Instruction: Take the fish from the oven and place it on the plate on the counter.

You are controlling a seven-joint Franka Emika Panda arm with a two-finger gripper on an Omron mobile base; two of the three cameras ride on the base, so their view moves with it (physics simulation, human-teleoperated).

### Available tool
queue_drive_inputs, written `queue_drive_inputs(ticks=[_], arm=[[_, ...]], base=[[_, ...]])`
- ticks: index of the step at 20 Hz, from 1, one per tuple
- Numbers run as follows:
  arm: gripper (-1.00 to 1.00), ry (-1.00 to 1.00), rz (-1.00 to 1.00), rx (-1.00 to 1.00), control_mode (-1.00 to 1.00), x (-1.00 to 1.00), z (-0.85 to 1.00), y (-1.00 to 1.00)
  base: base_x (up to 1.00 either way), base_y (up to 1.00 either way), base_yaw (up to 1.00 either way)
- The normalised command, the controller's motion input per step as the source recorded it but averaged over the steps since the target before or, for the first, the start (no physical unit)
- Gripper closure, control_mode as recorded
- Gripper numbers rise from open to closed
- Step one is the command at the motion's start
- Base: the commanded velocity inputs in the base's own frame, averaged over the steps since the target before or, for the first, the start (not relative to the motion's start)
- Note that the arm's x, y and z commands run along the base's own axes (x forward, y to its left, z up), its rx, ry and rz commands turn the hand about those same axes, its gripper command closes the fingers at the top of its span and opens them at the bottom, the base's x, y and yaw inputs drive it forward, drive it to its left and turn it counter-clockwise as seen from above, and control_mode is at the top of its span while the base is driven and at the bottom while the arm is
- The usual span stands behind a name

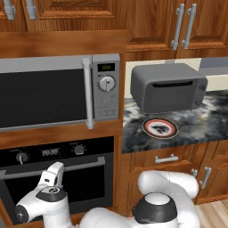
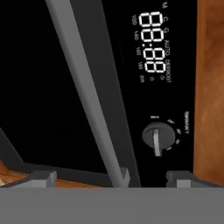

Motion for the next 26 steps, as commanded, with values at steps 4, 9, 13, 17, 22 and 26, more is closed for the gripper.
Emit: queue_drive_inputs(ticks=[4,9,13,17,22,26], arm=[[-1.0,0.0,0.16,0.0,-1.0,0.89,-0.52,0.02],[-1.0,0.0,0.21,0.0,-1.0,0.53,-0.15,0.0],[-1.0,0.0,0.12,0.0,-1.0,0.01,-0.1,0.01],[-1.0,0.0,0.1,0.0,-1.0,0.14,-0.41,0.02],[-1.0,0.0,0.08,0.0,-1.0,0.3,-0.2,0.08],[-1.0,0.0,0.07,0.0,-1.0,0.33,-0.21,0.0]], base=[[0.0,0.0,0.0],[0.0,0.0,0.0],[0.0,0.0,0.0],[0.0,0.0,0.0],[0.0,0.0,0.0],[0.0,0.0,0.0]])
